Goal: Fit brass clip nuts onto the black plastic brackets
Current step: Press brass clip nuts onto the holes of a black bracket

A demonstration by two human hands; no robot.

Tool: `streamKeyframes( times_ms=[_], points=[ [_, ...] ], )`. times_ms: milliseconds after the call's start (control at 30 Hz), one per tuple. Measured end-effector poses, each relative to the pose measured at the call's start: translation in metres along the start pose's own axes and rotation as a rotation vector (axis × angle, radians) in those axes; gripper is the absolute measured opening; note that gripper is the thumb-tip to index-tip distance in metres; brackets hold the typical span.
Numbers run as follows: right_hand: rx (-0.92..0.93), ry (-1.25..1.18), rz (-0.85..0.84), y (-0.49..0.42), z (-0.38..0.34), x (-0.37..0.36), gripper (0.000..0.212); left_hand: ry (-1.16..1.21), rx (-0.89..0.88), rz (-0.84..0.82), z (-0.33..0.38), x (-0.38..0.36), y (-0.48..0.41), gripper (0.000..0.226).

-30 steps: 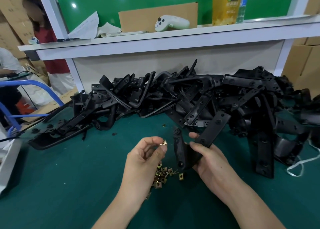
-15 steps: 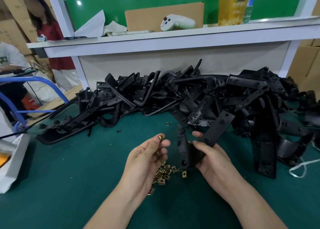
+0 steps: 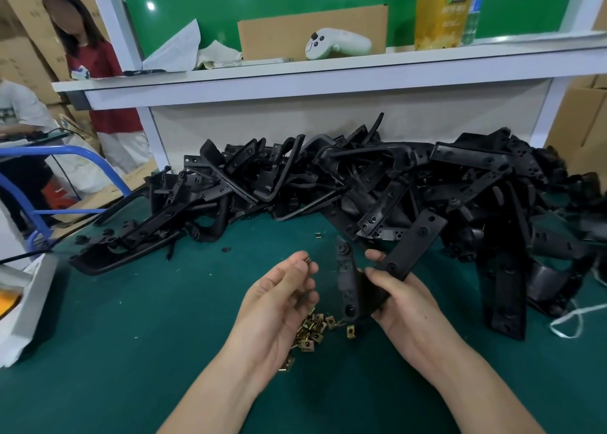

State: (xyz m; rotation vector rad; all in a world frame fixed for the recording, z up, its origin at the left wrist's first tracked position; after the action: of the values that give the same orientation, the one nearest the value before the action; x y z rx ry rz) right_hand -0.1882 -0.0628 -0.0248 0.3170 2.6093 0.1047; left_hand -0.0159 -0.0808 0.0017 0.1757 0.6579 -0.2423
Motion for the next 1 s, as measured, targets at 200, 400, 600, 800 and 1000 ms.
streamKeyframes(
  times_ms=[200,400,600,800,1000],
  points=[
    [0.012,0.01,-0.029,0.001,0.0,-0.003,0.028,0.019,0.003,0.014,-0.001,0.002,-0.001,0.03],
    [0.02,0.023,-0.051,0.0,-0.001,-0.005,0.028,0.017,-0.017,0.018,0.002,-0.001,-0.001,0.028],
    [0.024,0.024,-0.049,-0.001,0.001,-0.004,0.028,0.019,-0.029,0.02,0.004,0.0,0.0,0.023],
    [0.03,0.018,-0.069,0.0,0.0,-0.006,0.031,0.02,-0.058,0.04,0.011,0.003,0.0,0.03],
    [0.032,0.028,-0.073,0.0,0.0,-0.007,0.034,-0.014,-0.031,0.057,0.009,0.003,0.001,0.03]
  ],
)
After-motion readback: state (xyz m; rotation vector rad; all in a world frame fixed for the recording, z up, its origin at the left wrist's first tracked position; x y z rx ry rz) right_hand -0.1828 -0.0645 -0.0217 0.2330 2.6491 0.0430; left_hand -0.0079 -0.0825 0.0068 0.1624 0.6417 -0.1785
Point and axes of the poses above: each hand's wrist, its own y-axis away from the middle knuckle, its own x-axis out of the back of the hand, z = x × y, the point moved 10 cm from there along -y, towards the middle knuckle, and after that the axes turned 2 degrees about y, right-handed, at the moved point
